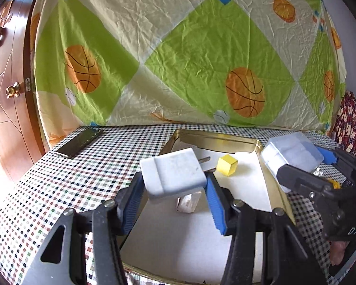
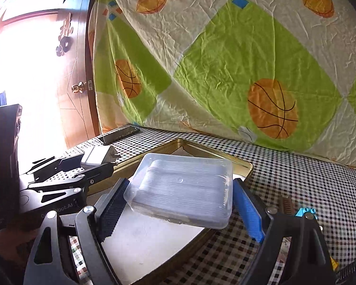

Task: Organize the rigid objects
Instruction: 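Lower the white box and clear container into the tin and open both grippers, then move the right gripper to the black comb while the left nears the yellow block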

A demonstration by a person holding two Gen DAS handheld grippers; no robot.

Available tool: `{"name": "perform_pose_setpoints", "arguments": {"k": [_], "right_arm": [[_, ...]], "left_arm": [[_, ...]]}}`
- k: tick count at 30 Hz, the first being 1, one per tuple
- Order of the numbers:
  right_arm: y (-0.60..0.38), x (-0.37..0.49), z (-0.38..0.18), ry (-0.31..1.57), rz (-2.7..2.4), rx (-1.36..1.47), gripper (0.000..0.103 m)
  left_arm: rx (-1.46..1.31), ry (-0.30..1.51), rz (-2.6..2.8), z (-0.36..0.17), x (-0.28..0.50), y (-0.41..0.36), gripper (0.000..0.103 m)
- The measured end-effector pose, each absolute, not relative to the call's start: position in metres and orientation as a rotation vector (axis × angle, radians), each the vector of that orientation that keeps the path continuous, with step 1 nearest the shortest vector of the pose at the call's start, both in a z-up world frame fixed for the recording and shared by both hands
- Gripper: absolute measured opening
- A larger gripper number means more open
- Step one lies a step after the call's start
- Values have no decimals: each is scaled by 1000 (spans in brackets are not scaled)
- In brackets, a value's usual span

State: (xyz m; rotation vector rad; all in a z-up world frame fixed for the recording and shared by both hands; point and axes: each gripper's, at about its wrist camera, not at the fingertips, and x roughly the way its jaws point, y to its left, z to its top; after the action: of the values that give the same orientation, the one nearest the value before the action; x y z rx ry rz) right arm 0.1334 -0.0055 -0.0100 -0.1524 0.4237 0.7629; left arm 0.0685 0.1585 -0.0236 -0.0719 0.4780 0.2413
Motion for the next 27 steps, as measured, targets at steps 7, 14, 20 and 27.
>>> {"name": "perform_pose_setpoints", "arguments": {"k": [7, 14, 20, 27], "right_arm": [[20, 153, -27, 489, 770, -216, 88], [14, 161, -37, 532, 741, -192, 88], [-14, 139, -27, 471, 726, -170, 89], [-63, 113, -28, 406, 666, -181, 89]], "left_arm": [[-11, 570, 250, -34, 91, 156, 52], [31, 595, 307, -40, 94, 153, 75], [-2, 541, 286, -31, 83, 147, 81], [-76, 408, 205, -10, 64, 117, 102]]}}
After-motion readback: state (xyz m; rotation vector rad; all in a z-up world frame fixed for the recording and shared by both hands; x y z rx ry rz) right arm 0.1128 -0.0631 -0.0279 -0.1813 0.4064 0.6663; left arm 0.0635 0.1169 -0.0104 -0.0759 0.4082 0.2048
